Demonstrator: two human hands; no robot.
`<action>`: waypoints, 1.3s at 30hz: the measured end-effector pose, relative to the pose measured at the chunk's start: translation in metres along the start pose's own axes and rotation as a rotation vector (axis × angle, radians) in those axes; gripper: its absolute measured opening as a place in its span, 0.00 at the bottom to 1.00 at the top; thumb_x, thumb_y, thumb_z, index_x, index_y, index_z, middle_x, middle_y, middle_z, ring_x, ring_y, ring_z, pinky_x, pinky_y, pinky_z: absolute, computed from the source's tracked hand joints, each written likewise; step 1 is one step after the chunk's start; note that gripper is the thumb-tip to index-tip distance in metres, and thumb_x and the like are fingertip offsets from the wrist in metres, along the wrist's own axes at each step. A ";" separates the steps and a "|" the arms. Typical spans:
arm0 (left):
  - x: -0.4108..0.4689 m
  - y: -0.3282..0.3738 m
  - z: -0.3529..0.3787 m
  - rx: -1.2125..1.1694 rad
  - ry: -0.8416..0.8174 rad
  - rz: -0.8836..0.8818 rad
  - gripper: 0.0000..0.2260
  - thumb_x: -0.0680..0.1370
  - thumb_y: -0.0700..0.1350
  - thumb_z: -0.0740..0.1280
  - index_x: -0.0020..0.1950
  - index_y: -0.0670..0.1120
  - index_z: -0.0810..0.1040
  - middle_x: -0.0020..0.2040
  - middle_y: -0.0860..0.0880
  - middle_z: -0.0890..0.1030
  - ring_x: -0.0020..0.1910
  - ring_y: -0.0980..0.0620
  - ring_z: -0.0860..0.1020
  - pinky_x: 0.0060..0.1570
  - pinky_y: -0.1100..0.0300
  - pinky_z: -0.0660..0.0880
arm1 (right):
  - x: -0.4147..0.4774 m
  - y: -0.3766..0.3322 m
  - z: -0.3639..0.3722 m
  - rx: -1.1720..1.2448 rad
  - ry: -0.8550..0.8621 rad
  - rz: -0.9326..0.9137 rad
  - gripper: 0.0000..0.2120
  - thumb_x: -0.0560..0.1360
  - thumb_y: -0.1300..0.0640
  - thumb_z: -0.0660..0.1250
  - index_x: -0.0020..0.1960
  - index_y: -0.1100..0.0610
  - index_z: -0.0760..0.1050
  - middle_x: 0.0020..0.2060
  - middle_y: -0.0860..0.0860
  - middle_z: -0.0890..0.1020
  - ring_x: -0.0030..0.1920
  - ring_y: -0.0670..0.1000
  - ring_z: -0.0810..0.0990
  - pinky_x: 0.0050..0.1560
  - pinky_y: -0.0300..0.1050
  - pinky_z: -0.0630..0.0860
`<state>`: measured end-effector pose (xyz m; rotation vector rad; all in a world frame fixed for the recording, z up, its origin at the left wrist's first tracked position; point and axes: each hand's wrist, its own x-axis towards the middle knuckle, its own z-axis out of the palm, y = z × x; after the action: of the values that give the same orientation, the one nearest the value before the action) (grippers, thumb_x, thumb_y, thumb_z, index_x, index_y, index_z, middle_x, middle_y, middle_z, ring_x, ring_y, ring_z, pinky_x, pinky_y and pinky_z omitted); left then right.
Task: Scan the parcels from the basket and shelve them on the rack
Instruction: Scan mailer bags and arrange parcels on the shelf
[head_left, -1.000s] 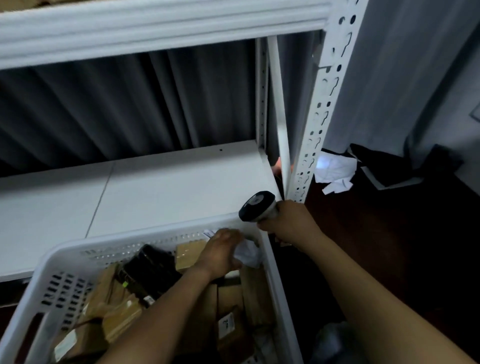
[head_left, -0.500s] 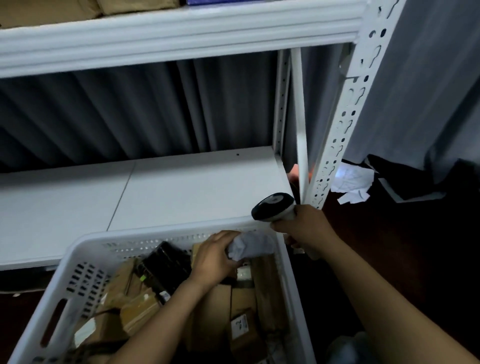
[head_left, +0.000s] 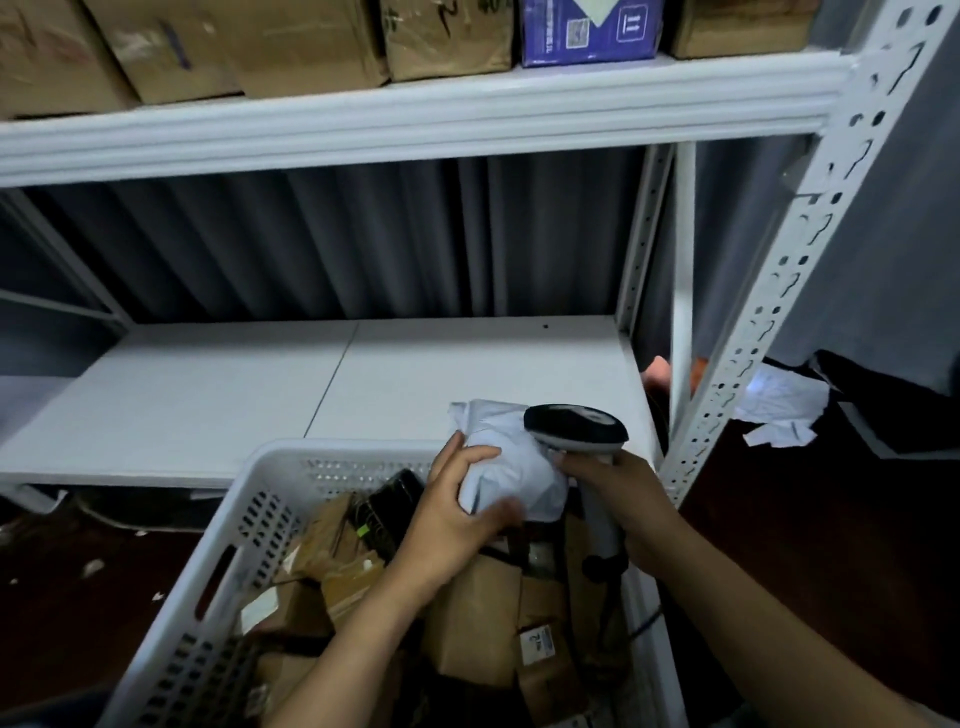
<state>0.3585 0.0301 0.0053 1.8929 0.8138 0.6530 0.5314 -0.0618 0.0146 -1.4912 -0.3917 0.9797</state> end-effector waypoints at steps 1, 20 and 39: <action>-0.001 0.002 -0.001 -0.045 0.062 -0.029 0.11 0.75 0.47 0.72 0.54 0.59 0.76 0.65 0.63 0.70 0.70 0.65 0.62 0.55 0.78 0.61 | -0.003 0.001 0.003 -0.013 -0.019 -0.015 0.12 0.71 0.58 0.75 0.54 0.59 0.82 0.46 0.54 0.86 0.49 0.55 0.85 0.54 0.52 0.81; -0.014 0.015 -0.003 -0.164 0.217 -0.279 0.37 0.69 0.34 0.73 0.73 0.53 0.64 0.64 0.52 0.73 0.59 0.52 0.73 0.54 0.59 0.72 | -0.002 0.012 0.009 0.202 -0.024 -0.041 0.12 0.73 0.59 0.73 0.54 0.64 0.80 0.41 0.58 0.86 0.41 0.57 0.84 0.45 0.48 0.79; -0.004 0.016 0.015 -0.630 0.195 -0.399 0.48 0.67 0.35 0.78 0.78 0.55 0.53 0.61 0.55 0.77 0.62 0.48 0.76 0.65 0.44 0.72 | -0.004 0.007 0.015 0.051 0.020 -0.030 0.05 0.76 0.56 0.70 0.51 0.56 0.79 0.46 0.54 0.84 0.47 0.53 0.82 0.53 0.49 0.79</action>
<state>0.3707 0.0131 0.0133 1.0745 0.9400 0.7384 0.5157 -0.0566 0.0109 -1.4436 -0.3715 0.9439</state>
